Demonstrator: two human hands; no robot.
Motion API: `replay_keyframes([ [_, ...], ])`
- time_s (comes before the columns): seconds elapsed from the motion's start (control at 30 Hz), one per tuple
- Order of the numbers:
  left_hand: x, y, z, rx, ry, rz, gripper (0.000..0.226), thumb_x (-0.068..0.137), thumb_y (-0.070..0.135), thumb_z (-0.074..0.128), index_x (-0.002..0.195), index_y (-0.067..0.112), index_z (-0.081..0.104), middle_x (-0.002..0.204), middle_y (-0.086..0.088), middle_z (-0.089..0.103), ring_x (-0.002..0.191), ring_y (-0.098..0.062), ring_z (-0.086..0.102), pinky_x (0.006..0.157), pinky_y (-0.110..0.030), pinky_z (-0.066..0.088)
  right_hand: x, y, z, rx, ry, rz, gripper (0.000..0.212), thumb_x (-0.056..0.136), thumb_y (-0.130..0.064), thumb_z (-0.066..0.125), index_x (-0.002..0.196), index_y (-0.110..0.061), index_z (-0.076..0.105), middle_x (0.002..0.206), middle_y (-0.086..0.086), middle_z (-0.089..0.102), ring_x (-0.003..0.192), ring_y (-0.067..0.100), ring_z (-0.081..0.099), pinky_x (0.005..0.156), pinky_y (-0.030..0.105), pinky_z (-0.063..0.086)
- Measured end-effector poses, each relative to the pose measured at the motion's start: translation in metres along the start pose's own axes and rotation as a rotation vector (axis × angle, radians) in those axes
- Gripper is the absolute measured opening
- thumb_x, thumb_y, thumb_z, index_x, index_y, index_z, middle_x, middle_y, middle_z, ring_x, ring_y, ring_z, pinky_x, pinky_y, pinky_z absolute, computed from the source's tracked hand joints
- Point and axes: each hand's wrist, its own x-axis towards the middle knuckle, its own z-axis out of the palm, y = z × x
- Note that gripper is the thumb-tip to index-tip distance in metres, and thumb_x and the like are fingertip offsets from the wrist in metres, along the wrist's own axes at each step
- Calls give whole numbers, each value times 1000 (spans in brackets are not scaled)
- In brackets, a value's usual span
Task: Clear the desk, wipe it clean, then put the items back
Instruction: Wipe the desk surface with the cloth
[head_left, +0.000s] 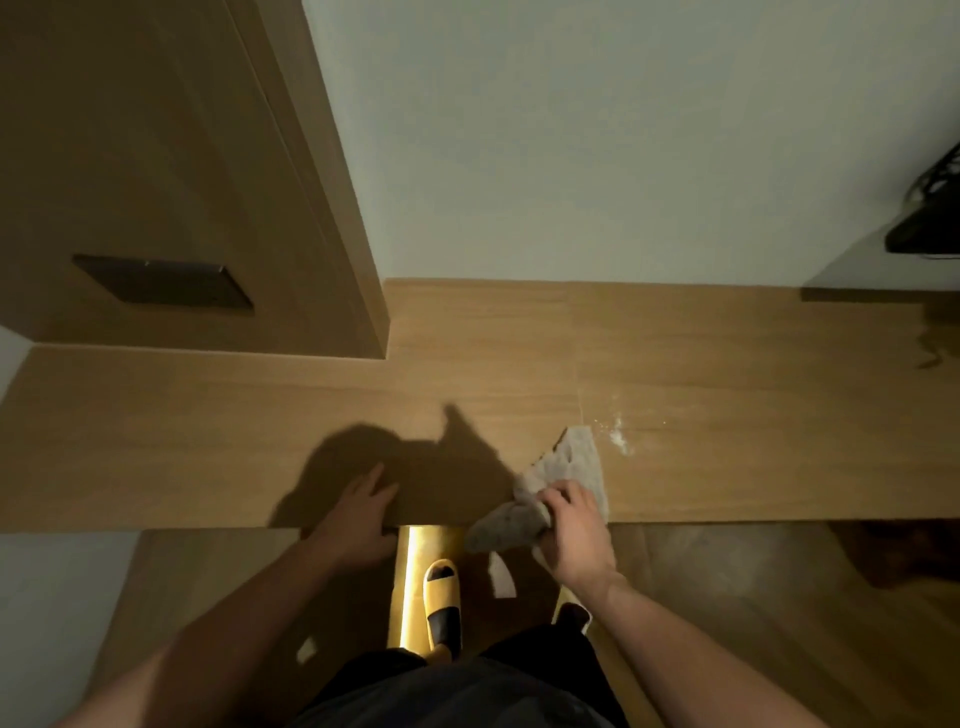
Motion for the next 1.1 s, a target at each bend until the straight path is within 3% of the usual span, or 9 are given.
replay_keyframes([
  [0.23, 22, 39, -5, 56, -106, 27, 91, 90, 38, 63, 165, 21, 15, 172, -10, -10, 158, -37, -2, 128, -45, 13, -7, 73, -64, 317, 377, 587, 36, 85, -17, 66, 121, -21, 62, 124, 9, 60, 114, 29, 58, 100, 49, 53],
  [0.33, 22, 45, -3, 105, -114, 24, 94, 91, 36, 61, 165, 20, 7, 171, -10, -15, 157, -38, -9, 128, -45, 10, 0, 57, -85, 358, 468, 470, 43, 85, -11, 67, 125, -26, 57, 127, 3, 54, 122, 24, 52, 107, 48, 47],
  [0.4, 21, 44, -1, 104, -122, 14, 94, 92, 36, 62, 166, 21, 4, 171, -9, -17, 157, -38, -10, 128, -46, 11, 11, 32, -84, 350, 413, 339, 50, 86, -9, 67, 131, -27, 56, 131, 1, 51, 126, 21, 48, 111, 45, 44],
  [0.53, 26, 43, -1, 95, -146, -11, 98, 92, 44, 65, 165, 23, 5, 171, -8, -17, 157, -38, -9, 128, -47, 13, 30, -25, -52, 209, 83, 58, 58, 85, -18, 62, 141, -31, 54, 139, 1, 43, 131, 25, 38, 110, 39, 42],
  [0.63, 28, 49, -4, 106, -162, -37, 99, 91, 44, 68, 165, 23, 6, 171, -9, -16, 157, -39, -5, 128, -47, 15, 37, -47, -20, 6, -196, -44, 72, 84, -48, 62, 151, -40, 38, 164, 1, 20, 151, 37, 13, 121, 57, 28],
  [0.7, 28, 53, -4, 116, -142, -53, 99, 90, 44, 68, 165, 23, 7, 171, -9, -14, 158, -38, -2, 127, -47, 16, 37, -42, -6, -62, -245, -80, 81, 83, -62, 60, 155, -40, 30, 169, 1, 10, 155, 42, 0, 124, 61, 15],
  [0.93, 31, 84, 2, 24, -47, -30, 97, 86, 37, 66, 165, 18, 12, 172, -8, -10, 157, -34, 5, 126, -41, 23, 19, 60, -27, -160, -91, -92, 69, 89, -64, 56, 148, -33, 37, 169, -9, 17, 157, 34, 9, 125, 54, 18],
  [1.03, 36, 109, 1, 22, -18, -17, 94, 87, 40, 63, 165, 18, 14, 172, -9, -5, 157, -33, 7, 126, -38, 21, 23, 119, -58, -209, -102, -75, 60, 91, -44, 66, 143, -21, 46, 166, -1, 27, 154, 30, 22, 125, 47, 20],
  [1.1, 38, 127, -1, 6, -35, -28, 92, 90, 38, 62, 165, 21, 12, 172, -8, -7, 158, -34, 1, 127, -41, 19, 31, 156, -81, -146, -75, 12, 46, 89, -27, 67, 131, -19, 52, 153, 3, 42, 143, 30, 40, 117, 41, 37],
])
